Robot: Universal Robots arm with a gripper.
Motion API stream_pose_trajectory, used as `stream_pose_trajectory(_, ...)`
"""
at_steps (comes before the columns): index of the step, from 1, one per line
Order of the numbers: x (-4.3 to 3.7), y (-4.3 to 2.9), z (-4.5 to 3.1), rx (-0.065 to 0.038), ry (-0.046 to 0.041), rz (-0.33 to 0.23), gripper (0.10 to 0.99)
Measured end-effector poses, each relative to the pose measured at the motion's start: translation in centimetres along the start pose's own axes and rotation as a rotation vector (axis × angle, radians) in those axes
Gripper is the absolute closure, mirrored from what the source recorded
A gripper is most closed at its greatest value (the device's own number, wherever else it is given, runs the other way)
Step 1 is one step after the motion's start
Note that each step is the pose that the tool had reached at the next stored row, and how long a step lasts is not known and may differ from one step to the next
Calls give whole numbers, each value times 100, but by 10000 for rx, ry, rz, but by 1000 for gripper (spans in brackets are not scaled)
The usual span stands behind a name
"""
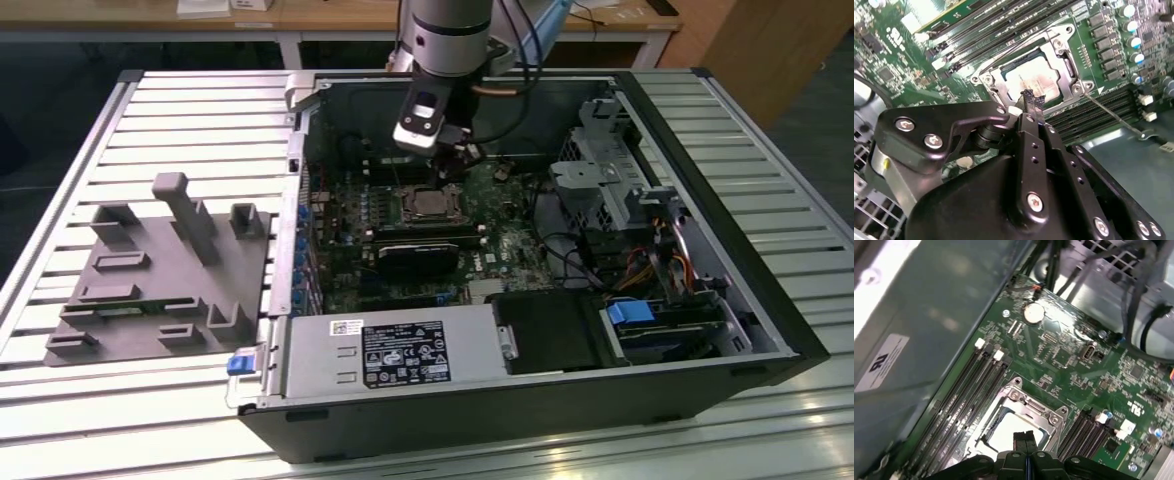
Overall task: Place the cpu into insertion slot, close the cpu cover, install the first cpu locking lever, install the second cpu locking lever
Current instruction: 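Close the cpu cover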
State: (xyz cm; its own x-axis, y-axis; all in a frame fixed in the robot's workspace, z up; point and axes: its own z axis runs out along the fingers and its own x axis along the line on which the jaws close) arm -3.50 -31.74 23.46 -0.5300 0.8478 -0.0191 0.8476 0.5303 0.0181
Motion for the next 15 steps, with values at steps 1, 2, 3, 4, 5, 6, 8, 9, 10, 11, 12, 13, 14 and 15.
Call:
stream_pose_trajectory(1, 0, 0, 0, -3, 3, -147, 984)
stream_pose_trajectory(2, 0, 0, 0, -7, 5, -306, 984)
stream_pose_trajectory(3, 0, 0, 0, -8, 8, -453, 984)
stream_pose_trajectory(4, 0, 0, 0, -12, 11, -605, 984)
stream_pose_trajectory(5, 0, 0, 1, -15, 14, -772, 984)
stream_pose_trajectory(6, 0, 0, 1, -18, 16, -924, 984)
stream_pose_trajectory(8, 0, 0, 1, -24, 22, -1226, 984)
stream_pose_trajectory(9, 0, 0, 1, -27, 25, -1375, 984)
stream_pose_trajectory(10, 0, 0, 1, -30, 28, -1523, 984)
stream_pose_trajectory(11, 0, 0, 1, -33, 30, -1669, 984)
stream_pose_trajectory(12, 0, 0, 1, -36, 33, -1830, 984)
stream_pose_trajectory(13, 0, 0, 1, -38, 35, -1971, 984)
stream_pose_trajectory(14, 0, 0, 1, -41, 38, -2112, 984)
stream_pose_trajectory(15, 0, 0, 1, -43, 40, -2251, 984)
